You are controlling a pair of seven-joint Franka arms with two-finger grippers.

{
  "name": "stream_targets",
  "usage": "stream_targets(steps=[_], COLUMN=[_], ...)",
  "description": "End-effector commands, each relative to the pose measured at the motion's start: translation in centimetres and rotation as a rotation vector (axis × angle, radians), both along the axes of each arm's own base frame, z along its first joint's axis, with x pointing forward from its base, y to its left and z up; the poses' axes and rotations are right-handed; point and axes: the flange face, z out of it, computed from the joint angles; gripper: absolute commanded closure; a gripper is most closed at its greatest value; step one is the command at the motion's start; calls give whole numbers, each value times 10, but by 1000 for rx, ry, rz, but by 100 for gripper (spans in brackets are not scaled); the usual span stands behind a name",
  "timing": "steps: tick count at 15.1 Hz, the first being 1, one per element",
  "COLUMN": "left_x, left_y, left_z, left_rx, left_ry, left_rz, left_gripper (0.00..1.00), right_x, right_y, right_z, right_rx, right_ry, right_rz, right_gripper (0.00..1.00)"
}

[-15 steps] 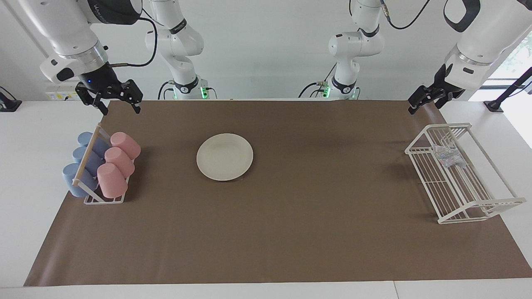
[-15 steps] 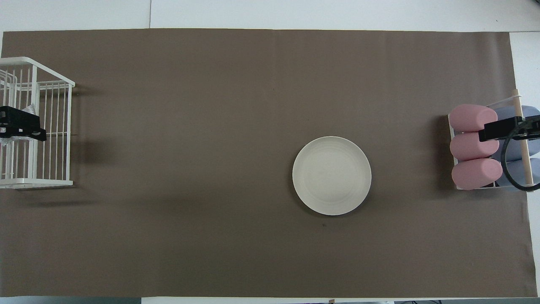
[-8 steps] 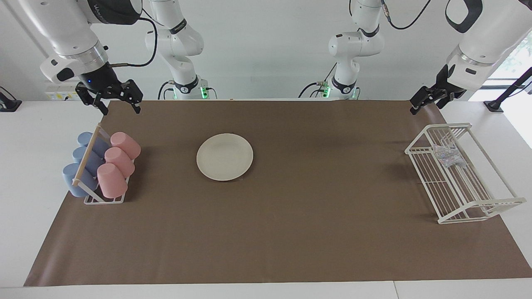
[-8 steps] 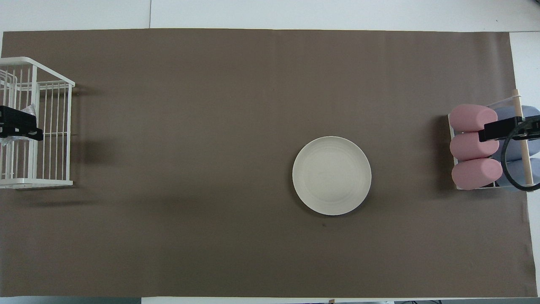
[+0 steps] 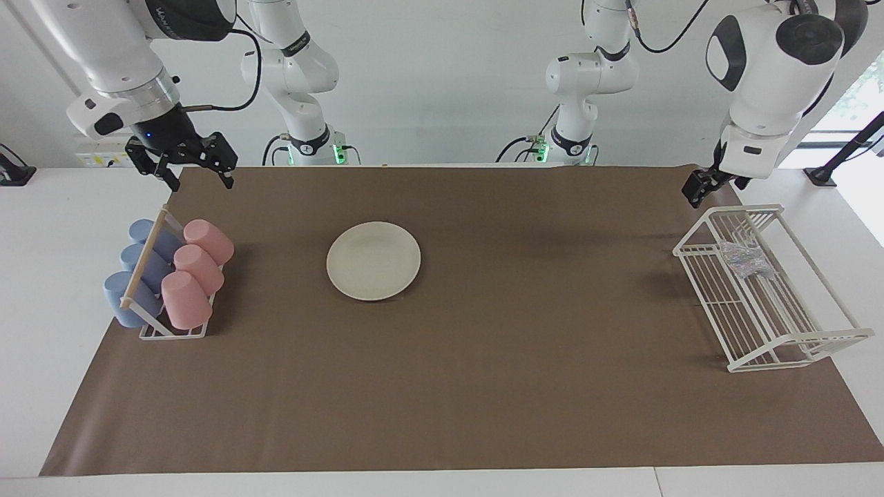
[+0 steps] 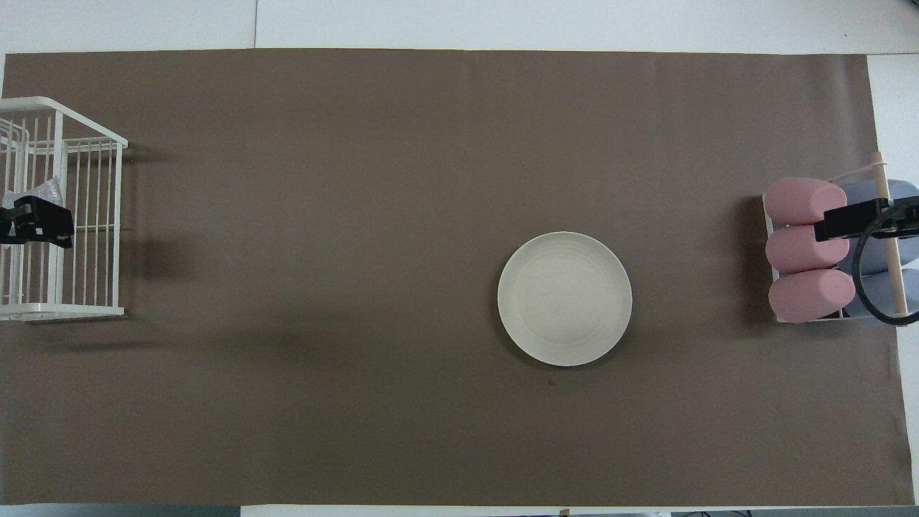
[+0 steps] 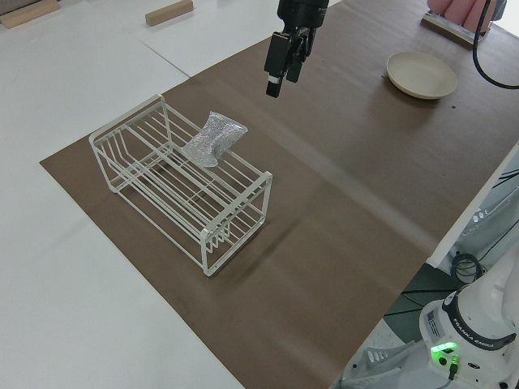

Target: Wipe plate with sponge

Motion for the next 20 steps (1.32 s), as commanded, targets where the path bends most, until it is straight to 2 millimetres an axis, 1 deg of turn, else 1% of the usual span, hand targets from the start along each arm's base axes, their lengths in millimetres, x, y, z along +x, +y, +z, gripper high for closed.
stream_targets(steps=[1, 2, 3, 4, 5, 6, 7, 9, 11, 13, 14, 15, 16, 17, 18, 19, 20], left_x=[26, 36, 44, 52, 56, 60, 62, 67, 70, 70, 71, 71, 71, 72, 73, 73, 72], left_y=[-3, -7, -8, -6, -3, -3, -3, -1, 1, 1, 1, 0, 0, 1, 1, 0, -1], left_z=[-44, -61, -73, -87, -91, -101, -107, -123, -128, -129, -129, -129, -130, -131, -133, -133, -134], left_rx=[170, 228, 261, 269, 267, 271, 292, 351, 385, 392, 392, 391, 391, 393, 393, 393, 393], left_ry=[27, 30, 17, 7, -12, -24, -31, -12, -5, -5, -5, -6, -6, -4, 0, 0, 2], left_rz=[-53, -69, -71, -72, -60, -39, -36, -72, -90, -95, -95, -95, -97, -97, -99, -101, -100], left_gripper=[0, 0, 0, 0, 0, 0, 0, 0, 0, 0, 0, 3, 11, 23, 46, 74, 93], right_x=[-3, -4, -6, -8, -10, -12, -14, -15, -16, -23, -29, -38, -41, -41, -40, -41, -42], right_y=[1, 1, 2, 8, 15, 20, 30, 47, 68, 116, 134, 150, 162, 166, 175, 185, 193], right_z=[2, -1, -3, -5, -8, -9, -12, -11, -9, -10, -14, -20, -23, -22, -21, -20, -21], right_rx=[-14, -13, -12, -14, -12, -11, -7, -9, -7, -5, -10, -15, -2, 14, 31, 42, 59], right_ry=[16, 22, 28, 36, 44, 49, 59, 59, 64, 70, 72, 76, 53, 29, 12, 0, -15], right_rz=[-53, -72, -111, -179, -245, -303, -337, -436, -569, -565, -597, -633, -678, -714, -744, -760, -796], right_gripper=[0, 0, 0, 0, 0, 0, 0, 0, 0, 0, 0, 0, 0, 0, 0, 0, 1])
